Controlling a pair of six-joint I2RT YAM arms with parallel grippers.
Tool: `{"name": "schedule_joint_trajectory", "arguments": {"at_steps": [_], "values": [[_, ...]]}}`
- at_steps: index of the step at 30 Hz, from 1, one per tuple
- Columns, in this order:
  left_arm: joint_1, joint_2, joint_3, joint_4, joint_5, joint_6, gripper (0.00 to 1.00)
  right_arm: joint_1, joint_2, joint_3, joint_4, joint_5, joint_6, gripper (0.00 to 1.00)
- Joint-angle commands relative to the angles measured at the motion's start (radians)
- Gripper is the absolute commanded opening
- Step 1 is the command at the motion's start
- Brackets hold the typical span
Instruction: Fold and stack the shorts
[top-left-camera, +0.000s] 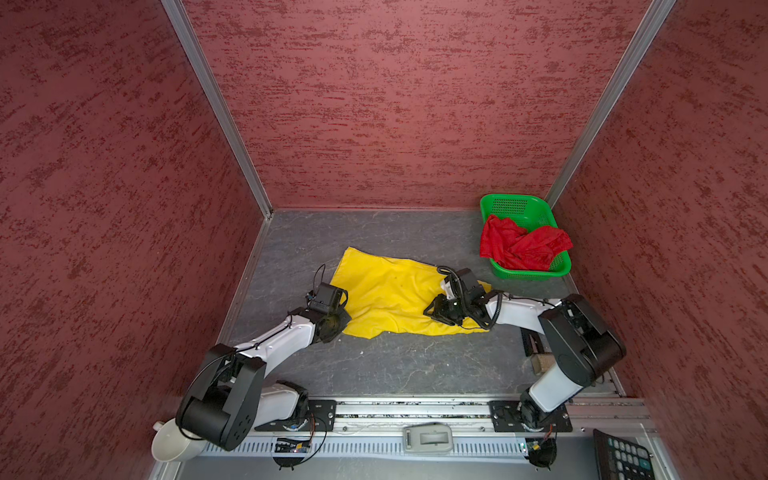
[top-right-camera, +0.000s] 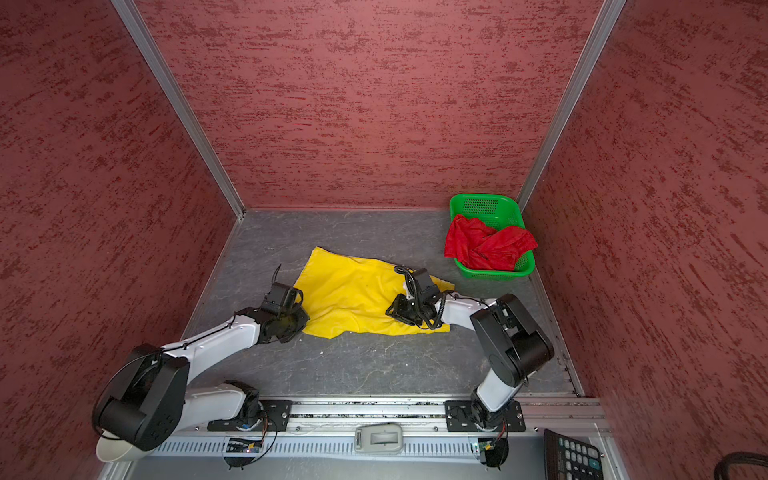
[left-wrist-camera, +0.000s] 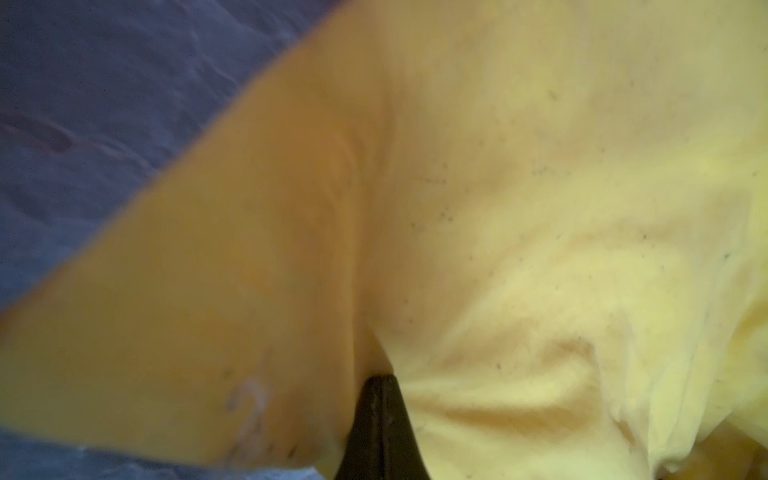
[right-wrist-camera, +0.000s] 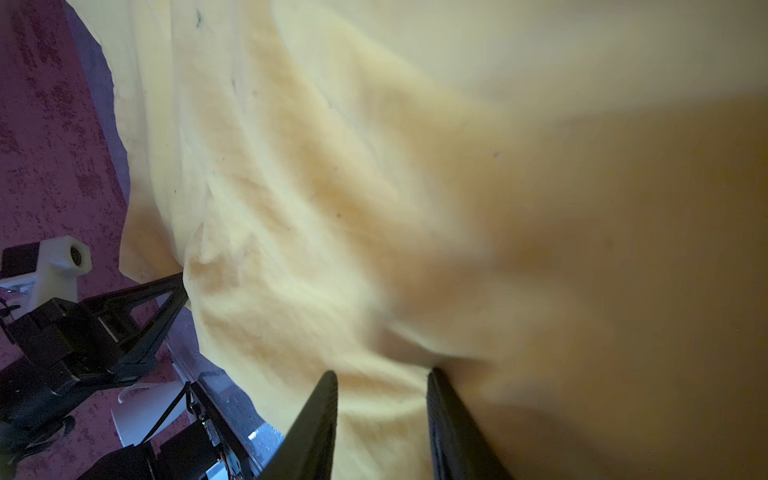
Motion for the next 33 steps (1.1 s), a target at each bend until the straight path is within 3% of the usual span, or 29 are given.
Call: {"name": "schedule_joint_trajectory", "arguments": {"at_steps": [1, 5, 9, 14, 17, 19, 24, 27, 33], "values": [[0.052, -0.007, -0.068, -0.031, -0.029, -0.011, 0.00, -0.044, 0.028, -0.061, -0.093, 0.077, -0.032, 0.38], [0.055, -0.026, -0.049, -0.074, -0.062, -0.023, 0.00, -0.039, 0.023, -0.069, -0.081, 0.068, -0.026, 0.39], [0.070, -0.098, -0.028, -0.126, -0.069, -0.003, 0.02, 0.040, 0.045, -0.047, 0.005, 0.041, 0.052, 0.39], [0.016, -0.234, 0.072, -0.165, -0.096, 0.110, 0.26, 0.126, 0.087, 0.060, 0.083, 0.045, 0.137, 0.40], [-0.067, -0.250, 0.158, -0.135, -0.138, 0.243, 0.39, 0.126, 0.043, 0.134, 0.048, 0.061, 0.115, 0.41], [-0.110, -0.222, 0.208, -0.084, -0.109, 0.353, 0.45, 0.114, -0.001, 0.183, -0.031, 0.083, 0.067, 0.42], [-0.228, -0.074, 0.321, 0.068, -0.005, 0.610, 0.56, -0.013, -0.152, 0.168, -0.148, 0.083, -0.009, 0.44], [-0.331, 0.042, 0.397, 0.157, 0.005, 0.794, 0.59, -0.122, -0.264, 0.113, -0.208, 0.079, -0.059, 0.44], [-0.492, 0.320, 0.597, 0.242, 0.176, 1.136, 0.67, -0.378, -0.406, 0.007, -0.290, -0.015, -0.152, 0.45]]}}
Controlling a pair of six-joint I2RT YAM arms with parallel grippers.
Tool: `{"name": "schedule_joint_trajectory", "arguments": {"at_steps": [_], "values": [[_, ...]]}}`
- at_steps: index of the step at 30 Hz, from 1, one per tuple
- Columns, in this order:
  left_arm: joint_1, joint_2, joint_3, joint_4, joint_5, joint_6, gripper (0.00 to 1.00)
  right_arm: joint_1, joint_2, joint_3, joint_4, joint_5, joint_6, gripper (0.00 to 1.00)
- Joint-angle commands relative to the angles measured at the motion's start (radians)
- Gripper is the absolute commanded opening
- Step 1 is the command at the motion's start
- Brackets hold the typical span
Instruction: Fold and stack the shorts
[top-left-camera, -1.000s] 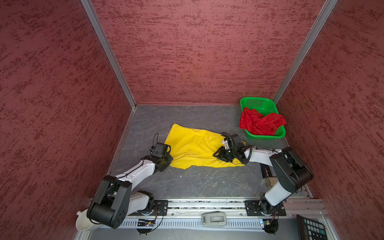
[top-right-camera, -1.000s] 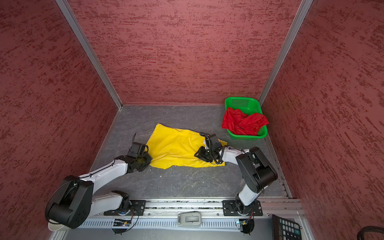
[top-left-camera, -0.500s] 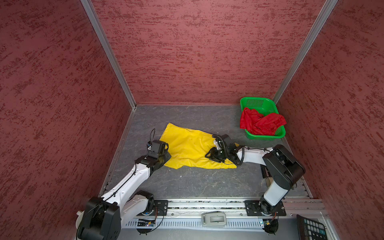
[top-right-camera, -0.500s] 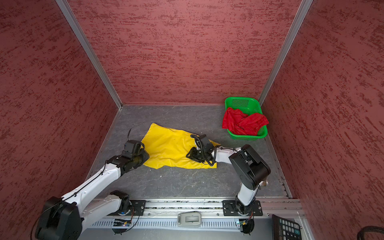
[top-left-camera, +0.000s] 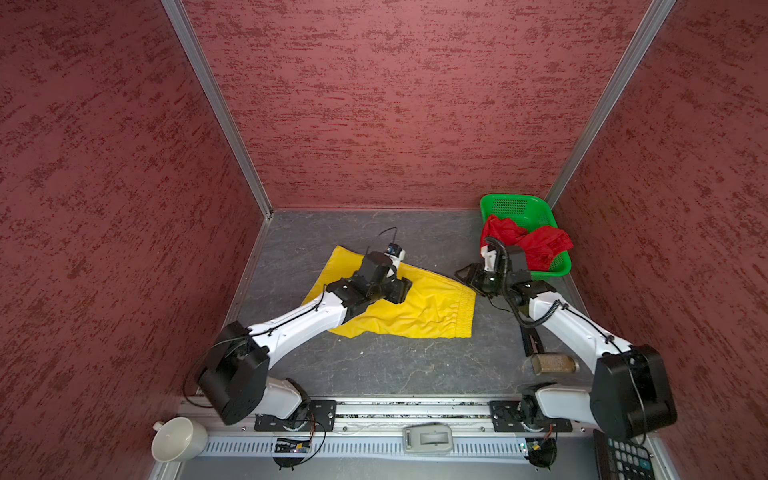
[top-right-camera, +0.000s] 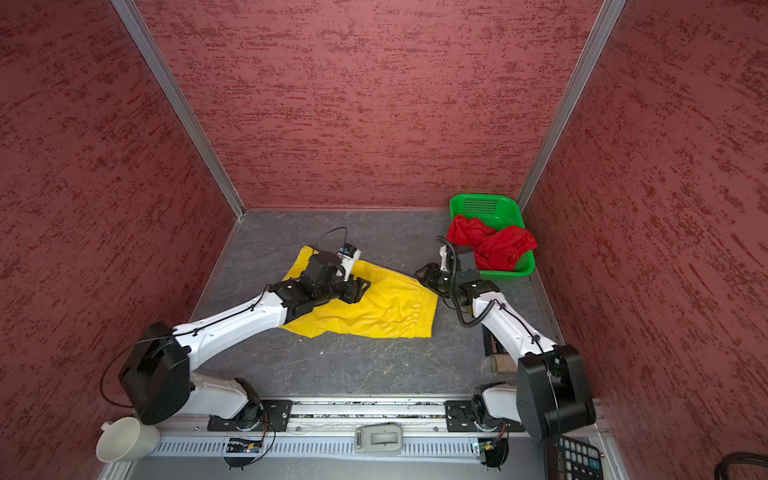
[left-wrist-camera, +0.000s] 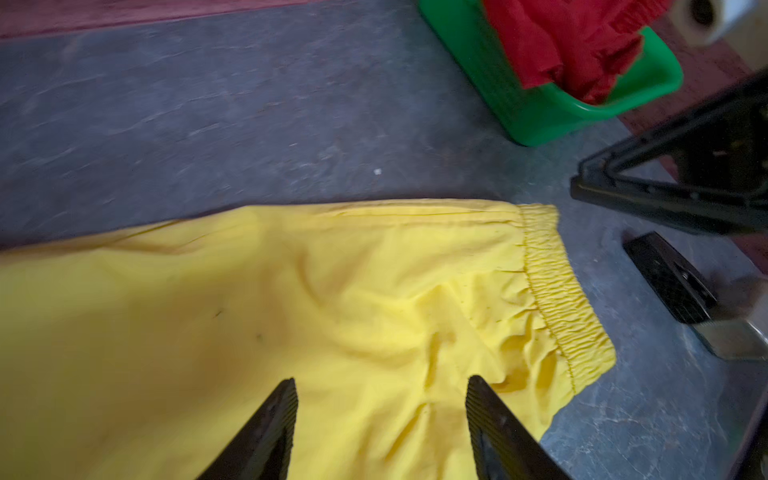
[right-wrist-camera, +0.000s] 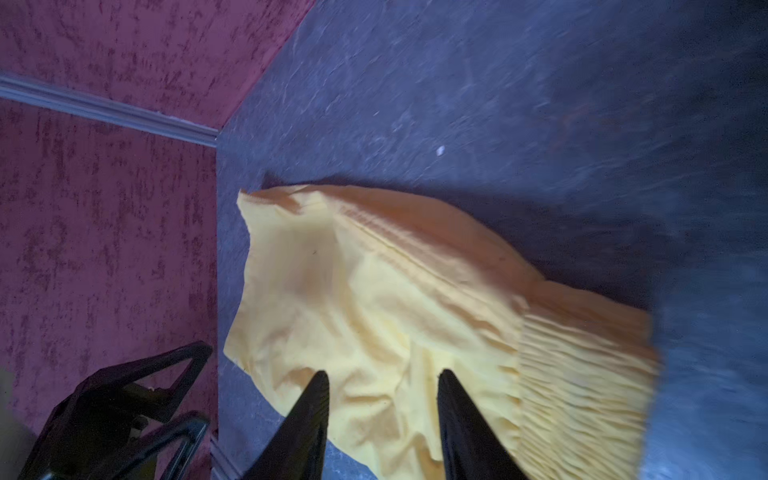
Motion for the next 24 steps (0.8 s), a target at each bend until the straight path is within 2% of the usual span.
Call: {"name": "schedule_joint_trajectory", "arguments": {"at_steps": [1, 4, 7, 12, 16, 20, 22, 24], "values": [[-0.068, 0.125, 0.109, 0.078, 0.152, 0.287, 0.68, -0.121, -0.044, -0.062, -0.107, -0.078, -0.083, 0.45], [-0.132, 0.246, 0.195, 0.076, 0.254, 0.418, 0.72, -0.254, -0.074, -0.115, -0.109, -0.153, -0.102, 0.45], [-0.190, 0.348, 0.251, 0.077, 0.330, 0.529, 0.76, -0.338, -0.095, -0.148, -0.100, -0.190, -0.104, 0.45], [-0.245, 0.470, 0.313, 0.035, 0.377, 0.641, 0.80, -0.368, -0.106, -0.167, -0.088, -0.204, -0.083, 0.47], [-0.258, 0.519, 0.312, 0.017, 0.357, 0.683, 0.83, -0.368, -0.113, -0.193, -0.070, -0.211, -0.064, 0.49], [-0.267, 0.557, 0.294, 0.025, 0.248, 0.687, 0.87, -0.368, -0.120, -0.225, -0.059, -0.221, -0.064, 0.54], [-0.267, 0.575, 0.284, 0.039, 0.201, 0.694, 0.87, -0.367, -0.123, -0.239, -0.063, -0.216, -0.068, 0.57], [-0.270, 0.597, 0.277, 0.060, 0.158, 0.705, 0.83, -0.367, -0.129, -0.265, -0.049, -0.222, -0.057, 0.58]]}}
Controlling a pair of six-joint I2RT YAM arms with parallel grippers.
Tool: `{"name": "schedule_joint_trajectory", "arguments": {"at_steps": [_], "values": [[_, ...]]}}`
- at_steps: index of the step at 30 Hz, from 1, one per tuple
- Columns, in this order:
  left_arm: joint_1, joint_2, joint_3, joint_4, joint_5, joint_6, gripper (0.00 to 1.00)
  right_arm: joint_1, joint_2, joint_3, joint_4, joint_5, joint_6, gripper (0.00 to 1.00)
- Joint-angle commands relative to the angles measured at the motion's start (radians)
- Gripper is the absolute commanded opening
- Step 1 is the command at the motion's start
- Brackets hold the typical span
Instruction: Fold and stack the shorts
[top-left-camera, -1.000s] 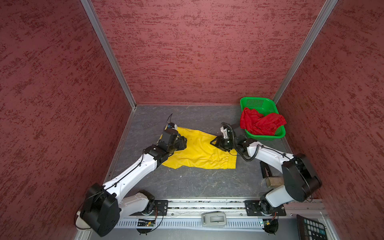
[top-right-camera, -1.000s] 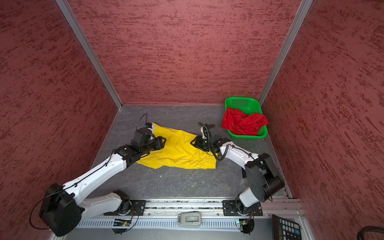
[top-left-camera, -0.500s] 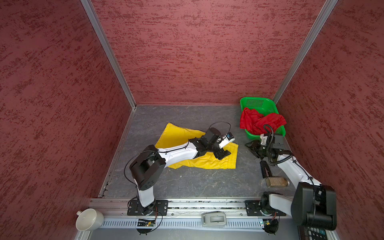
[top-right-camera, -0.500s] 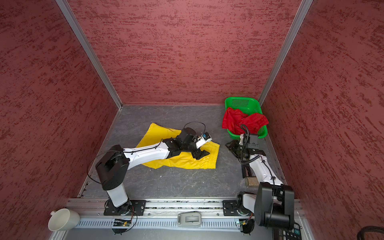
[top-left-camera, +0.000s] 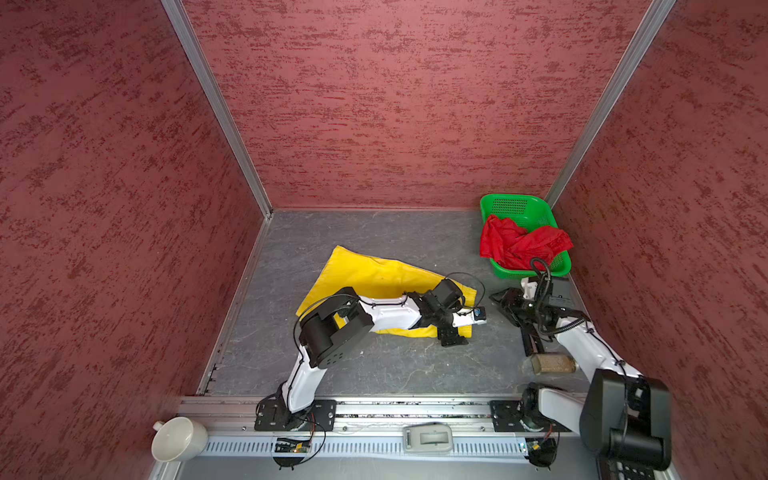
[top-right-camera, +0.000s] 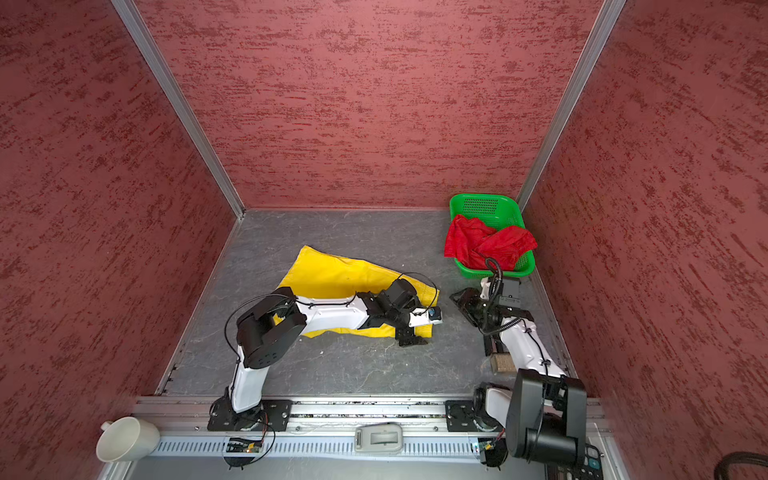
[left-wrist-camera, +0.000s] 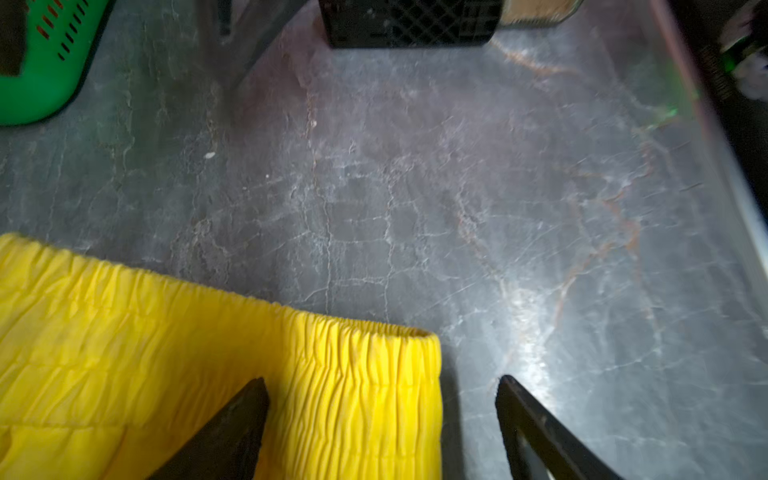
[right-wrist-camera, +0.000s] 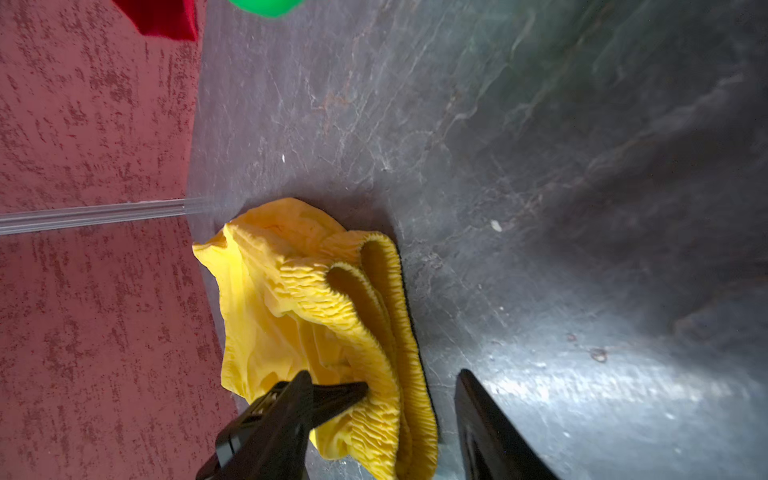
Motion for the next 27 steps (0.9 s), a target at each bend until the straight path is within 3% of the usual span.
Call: {"name": "schedule_joint_trajectory", "arguments": {"at_steps": [1, 6, 11, 19, 27], "values": [[-0.005, 0.043, -0.025, 0.023, -0.096, 0.042, 0.79, -0.003, -0.021, -0.032, 0.025, -0.024, 0.003, 0.59], [-0.004, 0.017, -0.060, 0.111, -0.118, 0.010, 0.51, -0.001, 0.009, -0.063, 0.052, -0.088, 0.039, 0.64], [0.033, -0.064, -0.107, 0.200, 0.011, -0.110, 0.31, 0.013, 0.062, -0.127, 0.258, -0.226, 0.177, 0.74], [0.070, -0.140, -0.230, 0.431, 0.105, -0.235, 0.28, 0.117, 0.167, -0.187, 0.602, -0.317, 0.452, 0.77], [0.075, -0.141, -0.251, 0.494, 0.091, -0.285, 0.28, 0.233, 0.279, -0.185, 0.793, -0.289, 0.591, 0.79]]}}
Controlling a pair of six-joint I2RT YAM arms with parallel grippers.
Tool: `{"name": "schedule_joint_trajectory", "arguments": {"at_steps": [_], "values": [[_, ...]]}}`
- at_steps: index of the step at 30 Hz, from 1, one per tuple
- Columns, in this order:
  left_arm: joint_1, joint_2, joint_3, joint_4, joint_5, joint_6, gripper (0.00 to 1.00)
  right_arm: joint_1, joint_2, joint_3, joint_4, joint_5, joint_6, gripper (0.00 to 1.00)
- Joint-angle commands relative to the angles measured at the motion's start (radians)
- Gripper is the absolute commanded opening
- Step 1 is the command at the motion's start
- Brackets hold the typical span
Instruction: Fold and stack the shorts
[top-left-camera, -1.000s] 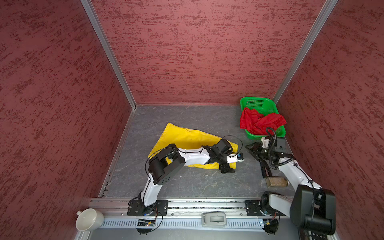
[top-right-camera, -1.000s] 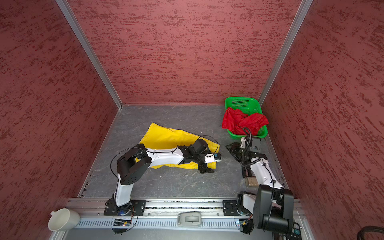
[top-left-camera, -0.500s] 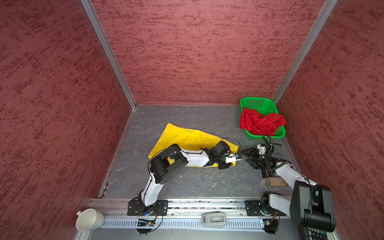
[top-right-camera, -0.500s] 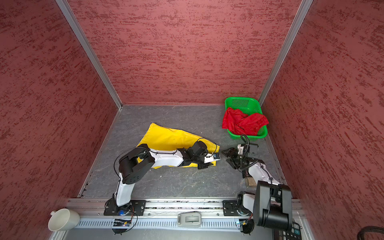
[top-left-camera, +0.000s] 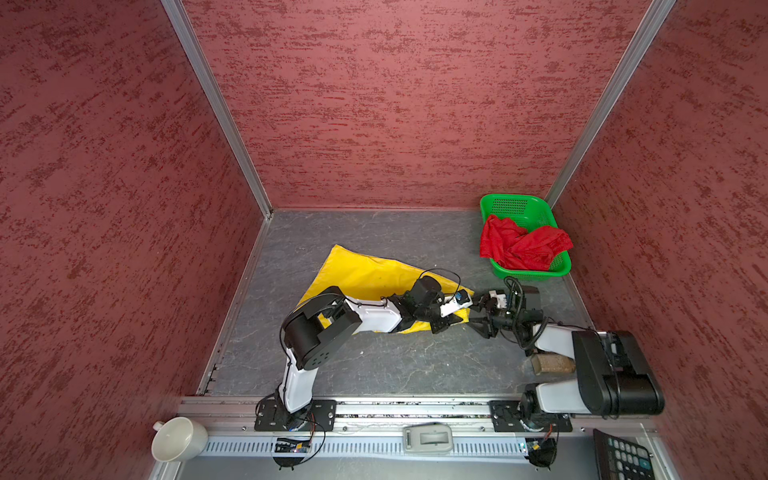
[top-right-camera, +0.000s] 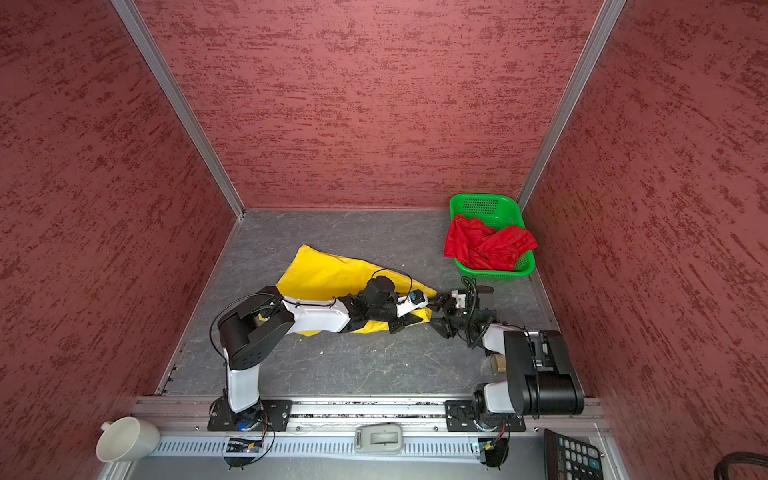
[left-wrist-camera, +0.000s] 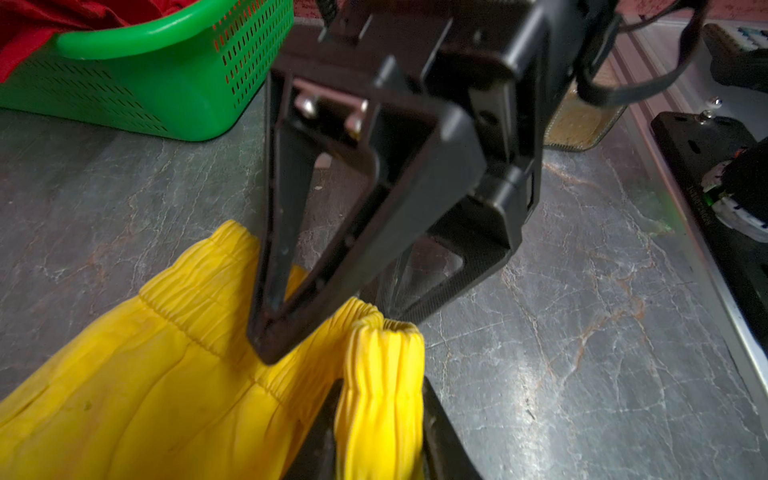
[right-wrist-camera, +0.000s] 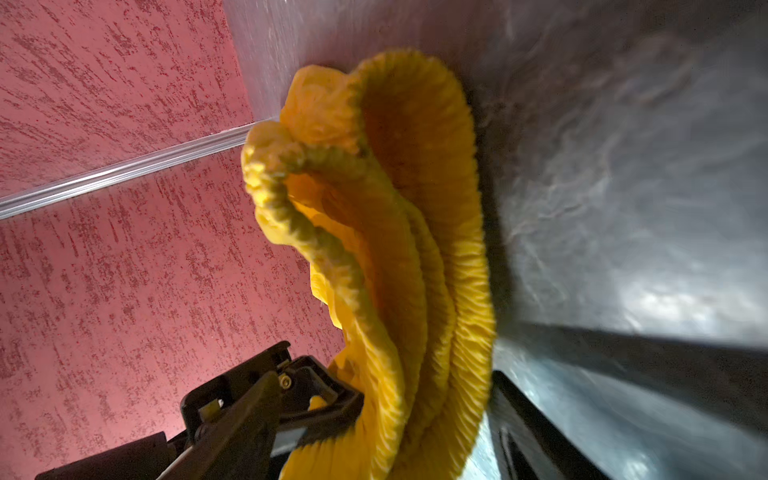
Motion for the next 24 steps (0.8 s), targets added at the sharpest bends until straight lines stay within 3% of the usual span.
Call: {"name": "schedule_joint_trajectory", "arguments": {"at_steps": [1, 5, 6, 8, 11, 14, 19, 24], "values": [[0.000, -0.028, -0.017, 0.094, 0.004, -0.049, 0.28, 0.042, 0.043, 0.015, 0.143, 0.001, 0.098, 0.79], [-0.002, -0.032, -0.012, 0.075, 0.017, -0.027, 0.29, 0.070, 0.103, 0.016, 0.254, 0.016, 0.149, 0.76], [-0.002, -0.033, -0.006, 0.058, 0.024, -0.021, 0.32, 0.070, 0.114, 0.020, 0.270, 0.018, 0.157, 0.68], [-0.001, -0.051, -0.008, 0.029, 0.014, -0.024, 0.42, 0.070, 0.119, 0.048, 0.225, 0.029, 0.130, 0.45], [0.031, -0.125, -0.051, 0.033, -0.046, -0.136, 0.56, 0.070, 0.033, 0.114, -0.057, 0.088, -0.023, 0.27], [0.103, -0.221, -0.073, -0.057, -0.086, -0.276, 0.57, 0.070, -0.092, 0.207, -0.408, 0.199, -0.217, 0.15], [0.218, -0.365, -0.109, -0.240, -0.187, -0.442, 0.57, 0.070, -0.111, 0.476, -0.868, 0.373, -0.502, 0.11], [0.371, -0.466, -0.179, -0.351, -0.237, -0.650, 0.56, 0.072, -0.027, 0.742, -1.116, 0.492, -0.668, 0.10]]}}
